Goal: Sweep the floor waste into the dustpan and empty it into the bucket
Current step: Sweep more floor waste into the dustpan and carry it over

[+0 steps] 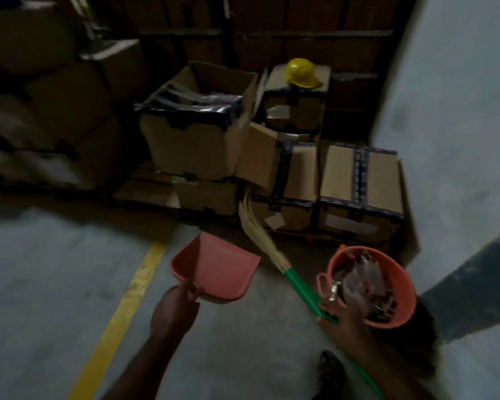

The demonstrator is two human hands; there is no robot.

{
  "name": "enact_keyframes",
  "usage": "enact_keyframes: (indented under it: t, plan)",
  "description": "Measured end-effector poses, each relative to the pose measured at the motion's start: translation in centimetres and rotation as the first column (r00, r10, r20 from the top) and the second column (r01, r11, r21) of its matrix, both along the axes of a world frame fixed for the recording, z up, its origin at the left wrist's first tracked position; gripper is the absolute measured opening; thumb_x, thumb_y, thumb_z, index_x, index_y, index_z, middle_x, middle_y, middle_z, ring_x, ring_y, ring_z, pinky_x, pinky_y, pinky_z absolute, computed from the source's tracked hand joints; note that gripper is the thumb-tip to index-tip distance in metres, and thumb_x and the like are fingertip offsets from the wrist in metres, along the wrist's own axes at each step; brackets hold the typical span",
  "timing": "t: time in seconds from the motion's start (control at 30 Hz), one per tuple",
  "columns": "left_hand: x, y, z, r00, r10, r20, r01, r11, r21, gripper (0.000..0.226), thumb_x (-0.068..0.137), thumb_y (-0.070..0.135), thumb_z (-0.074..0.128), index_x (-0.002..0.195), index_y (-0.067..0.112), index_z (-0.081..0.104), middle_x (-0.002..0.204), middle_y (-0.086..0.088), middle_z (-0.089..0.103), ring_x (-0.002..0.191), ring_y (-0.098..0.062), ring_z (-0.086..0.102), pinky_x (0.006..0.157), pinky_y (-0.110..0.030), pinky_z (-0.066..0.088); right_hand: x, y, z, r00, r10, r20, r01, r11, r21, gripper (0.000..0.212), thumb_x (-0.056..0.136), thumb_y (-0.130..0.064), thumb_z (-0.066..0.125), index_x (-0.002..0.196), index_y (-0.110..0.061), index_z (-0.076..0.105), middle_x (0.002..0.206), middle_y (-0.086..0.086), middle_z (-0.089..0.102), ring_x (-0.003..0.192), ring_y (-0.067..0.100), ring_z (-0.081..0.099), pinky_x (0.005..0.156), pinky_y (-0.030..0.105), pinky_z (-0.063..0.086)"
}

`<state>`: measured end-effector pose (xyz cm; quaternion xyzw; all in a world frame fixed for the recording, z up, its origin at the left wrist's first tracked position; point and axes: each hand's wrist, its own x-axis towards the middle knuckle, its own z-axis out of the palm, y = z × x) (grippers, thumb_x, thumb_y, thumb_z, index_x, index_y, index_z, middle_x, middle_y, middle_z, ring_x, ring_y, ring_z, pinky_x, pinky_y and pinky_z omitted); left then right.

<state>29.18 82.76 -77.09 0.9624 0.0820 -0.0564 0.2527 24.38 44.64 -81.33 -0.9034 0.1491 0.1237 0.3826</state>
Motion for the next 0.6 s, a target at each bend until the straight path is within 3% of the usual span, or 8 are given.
enact_keyframes:
  t: [0.03, 0.1, 0.2, 0.3, 0.6]
  plan:
    - [-1.1, 1.9, 0.0, 0.999, 0.046, 0.002, -0.046, 0.999, -0.005, 0.038, 0.073, 0.023, 0.076, 0.109, 0.027, 0.064, 0.102, 0.000, 0.070, 0.096, -0.025, 0.066, 0.071, -0.031, 0.049, 0.7, 1.8, 0.6, 1.000, 0.029, 0.000, -0.029, 1.000, 0.012, 0.037, 0.082, -0.015, 0.077, 0.119, -0.016, 0.072, 0.092, -0.003, 0.070, 0.054, 0.002, 0.061, 0.055, 0.014, 0.047]
    - [-3.0, 5.1, 0.1, 0.992, 0.123, 0.030, -0.123, 0.992, -0.013, 0.038, 0.073, 0.022, 0.077, 0.108, 0.025, 0.064, 0.102, -0.002, 0.070, 0.097, -0.028, 0.066, 0.071, -0.032, 0.047, 2.1, 5.4, 1.8, 0.996, 0.090, -0.024, -0.088, 0.995, 0.050, 0.037, 0.084, -0.019, 0.074, 0.121, -0.021, 0.069, 0.079, -0.003, 0.068, 0.038, 0.003, 0.053, 0.042, 0.020, 0.042]
    - [-5.2, 9.1, 0.3, 0.962, 0.265, 0.062, -0.264, 0.964, -0.022, 0.040, 0.072, 0.019, 0.078, 0.110, 0.023, 0.065, 0.101, -0.005, 0.071, 0.096, -0.030, 0.066, 0.067, -0.032, 0.044, 4.4, 10.6, 3.9, 0.971, 0.237, -0.024, -0.234, 0.968, 0.090, 0.039, 0.086, -0.027, 0.072, 0.125, -0.028, 0.066, 0.063, -0.005, 0.066, 0.040, 0.007, 0.055, 0.039, 0.022, 0.042]
    - [-6.6, 12.3, 0.4, 0.917, 0.389, 0.089, -0.385, 0.921, -0.060, 0.038, 0.070, 0.014, 0.080, 0.106, 0.017, 0.067, 0.097, -0.009, 0.071, 0.093, -0.033, 0.066, 0.066, -0.033, 0.044, 6.9, 15.5, 5.8, 0.940, 0.336, -0.056, -0.328, 0.937, 0.119, 0.038, 0.088, -0.033, 0.070, 0.125, -0.038, 0.063, 0.071, -0.001, 0.069, 0.047, 0.012, 0.057, 0.041, 0.024, 0.043]
    - [-6.8, 22.0, -0.4, 0.723, 0.686, 0.078, -0.676, 0.726, -0.125, 0.029, 0.068, 0.013, 0.083, 0.089, 0.016, 0.064, 0.085, -0.011, 0.071, 0.084, -0.035, 0.067, 0.063, -0.034, 0.045, 16.0, 32.2, 7.4, 0.858, 0.510, -0.058, -0.482, 0.839, 0.254, 0.045, 0.083, -0.028, 0.075, 0.127, -0.032, 0.065, 0.080, -0.001, 0.070, 0.048, 0.015, 0.055, 0.043, 0.028, 0.044]
